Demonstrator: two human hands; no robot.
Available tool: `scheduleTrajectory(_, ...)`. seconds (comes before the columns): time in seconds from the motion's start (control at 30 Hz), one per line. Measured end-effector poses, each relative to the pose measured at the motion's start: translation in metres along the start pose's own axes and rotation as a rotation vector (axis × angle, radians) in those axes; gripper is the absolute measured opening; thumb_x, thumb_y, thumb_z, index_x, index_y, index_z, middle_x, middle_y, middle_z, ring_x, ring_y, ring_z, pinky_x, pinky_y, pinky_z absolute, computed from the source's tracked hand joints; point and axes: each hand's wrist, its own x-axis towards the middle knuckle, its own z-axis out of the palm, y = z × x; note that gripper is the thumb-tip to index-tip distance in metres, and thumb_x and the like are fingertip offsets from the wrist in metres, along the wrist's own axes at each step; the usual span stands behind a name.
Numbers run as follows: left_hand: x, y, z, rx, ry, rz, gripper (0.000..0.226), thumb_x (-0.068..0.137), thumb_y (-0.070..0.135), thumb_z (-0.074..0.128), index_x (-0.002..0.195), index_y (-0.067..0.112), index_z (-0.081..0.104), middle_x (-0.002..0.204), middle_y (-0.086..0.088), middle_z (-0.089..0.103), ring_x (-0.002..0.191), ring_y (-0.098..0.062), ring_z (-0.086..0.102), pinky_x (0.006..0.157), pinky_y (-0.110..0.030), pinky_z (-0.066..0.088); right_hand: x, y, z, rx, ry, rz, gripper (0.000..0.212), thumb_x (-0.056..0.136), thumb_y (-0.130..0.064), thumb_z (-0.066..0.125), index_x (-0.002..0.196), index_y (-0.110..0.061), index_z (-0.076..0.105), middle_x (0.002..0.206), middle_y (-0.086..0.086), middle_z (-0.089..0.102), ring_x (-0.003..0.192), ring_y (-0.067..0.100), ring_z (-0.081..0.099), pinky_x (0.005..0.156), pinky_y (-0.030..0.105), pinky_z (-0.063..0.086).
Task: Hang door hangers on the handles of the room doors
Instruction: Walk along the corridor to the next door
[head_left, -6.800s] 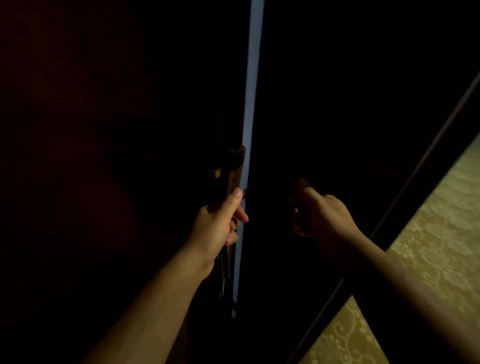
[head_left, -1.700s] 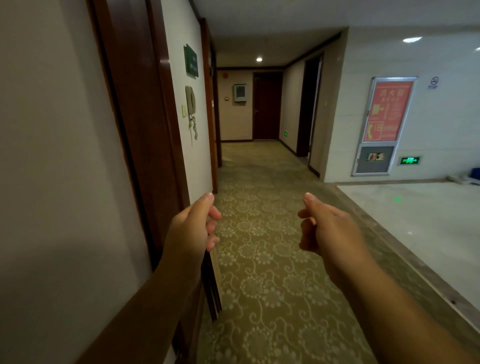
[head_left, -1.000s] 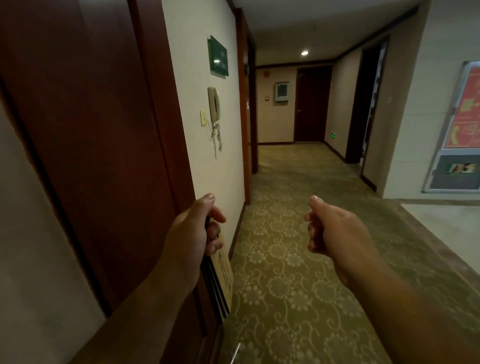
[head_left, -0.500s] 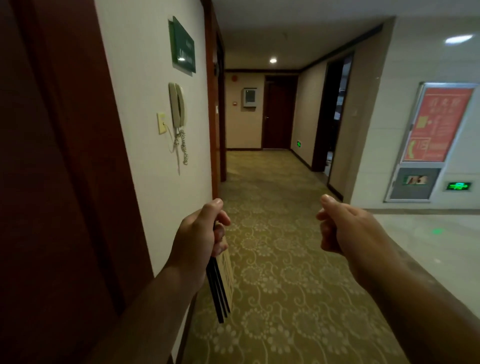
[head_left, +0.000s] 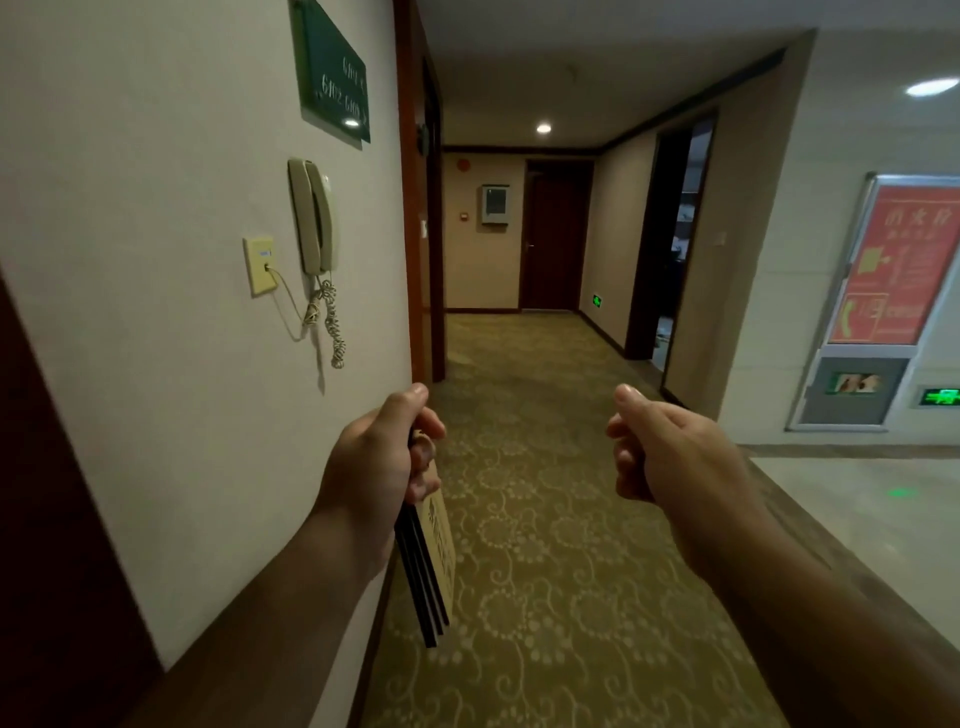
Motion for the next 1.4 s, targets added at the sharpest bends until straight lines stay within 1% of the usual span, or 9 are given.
scheduleTrajectory(0.2,0.113,-0.024,0.007,0.045,0.08,-0.024,0.038,0.099,0.038,0.047,0.076,0.008,0.054,0.057,-0.001,0.035,0.045,-0.012,0.032,0.059,-0.034,0.036,0.125,0.035,0.032,0.148,-0.071,0.107,0.036,0.096,-0.043,0.052,0.089,-0.009,0.064,0.059,0.0,0.051,0.056,0.014,0.048,0.061,0.032,0.043)
scheduleTrajectory(0.33,0.179,-0.041,0.006,0.038,0.149,-0.039,0.037,0.098,0.037,0.049,0.075,0.008,0.055,0.058,-0.001,0.037,0.046,-0.012,0.032,0.054,-0.03,0.034,0.191,0.055,0.051,0.162,-0.088,0.138,0.036,0.096,-0.043,0.053,0.088,-0.009,0.064,0.059,-0.001,0.052,0.058,0.014,0.048,0.063,0.034,0.043)
scheduleTrajectory(0.47,0.242,-0.051,0.012,0.036,0.151,-0.042,0.038,0.098,0.038,0.05,0.075,0.008,0.056,0.059,-0.001,0.036,0.047,-0.012,0.031,0.051,-0.029,0.032,0.254,0.064,0.066,0.144,-0.097,0.13,0.037,0.095,-0.044,0.053,0.091,-0.008,0.065,0.06,-0.002,0.053,0.059,0.014,0.049,0.062,0.033,0.045)
scheduleTrajectory(0.73,0.379,-0.081,0.03,-0.008,0.077,0.006,0.037,0.097,0.035,0.052,0.069,0.011,0.056,0.055,0.0,0.036,0.043,-0.011,0.031,0.059,-0.033,0.036,0.382,0.086,0.099,0.093,-0.056,0.066,0.038,0.095,-0.044,0.054,0.088,-0.009,0.066,0.061,0.0,0.053,0.059,0.014,0.05,0.059,0.031,0.044)
scheduleTrajectory(0.87,0.463,-0.1,0.031,-0.04,0.056,-0.021,0.037,0.097,0.036,0.052,0.07,0.011,0.058,0.055,0.0,0.037,0.042,-0.01,0.033,0.063,-0.037,0.037,0.459,0.095,0.119,0.085,-0.015,0.075,0.038,0.095,-0.044,0.054,0.089,-0.008,0.066,0.063,0.001,0.053,0.059,0.015,0.049,0.059,0.031,0.043)
scheduleTrajectory(1.03,0.56,-0.13,0.037,0.023,0.065,-0.035,0.038,0.098,0.036,0.05,0.073,0.008,0.058,0.056,-0.001,0.037,0.042,-0.009,0.034,0.058,-0.032,0.039,0.546,0.116,0.138,0.046,0.043,0.061,0.038,0.094,-0.046,0.055,0.086,-0.011,0.066,0.061,0.0,0.053,0.06,0.015,0.05,0.06,0.032,0.043)
scheduleTrajectory(1.13,0.609,-0.143,0.046,0.049,0.079,-0.032,0.039,0.098,0.036,0.049,0.073,0.008,0.058,0.055,-0.002,0.037,0.041,-0.009,0.034,0.065,-0.038,0.041,0.59,0.133,0.147,0.012,0.04,0.073,0.04,0.093,-0.049,0.054,0.084,-0.013,0.066,0.063,0.001,0.055,0.06,0.016,0.051,0.061,0.033,0.045)
scheduleTrajectory(1.27,0.679,-0.161,0.066,0.045,0.111,-0.051,0.039,0.098,0.037,0.049,0.074,0.008,0.057,0.053,-0.001,0.037,0.042,-0.01,0.034,0.07,-0.038,0.044,0.658,0.155,0.152,-0.031,0.059,0.056,0.042,0.093,-0.051,0.053,0.081,-0.014,0.067,0.062,0.002,0.056,0.059,0.017,0.053,0.061,0.033,0.046)
scheduleTrajectory(1.4,0.751,-0.179,0.091,0.061,0.118,-0.041,0.038,0.098,0.037,0.049,0.075,0.008,0.057,0.054,-0.002,0.036,0.043,-0.011,0.034,0.07,-0.039,0.043,0.737,0.174,0.153,-0.04,0.053,0.048,0.043,0.093,-0.053,0.051,0.082,-0.014,0.067,0.065,0.001,0.056,0.062,0.017,0.053,0.063,0.033,0.045)
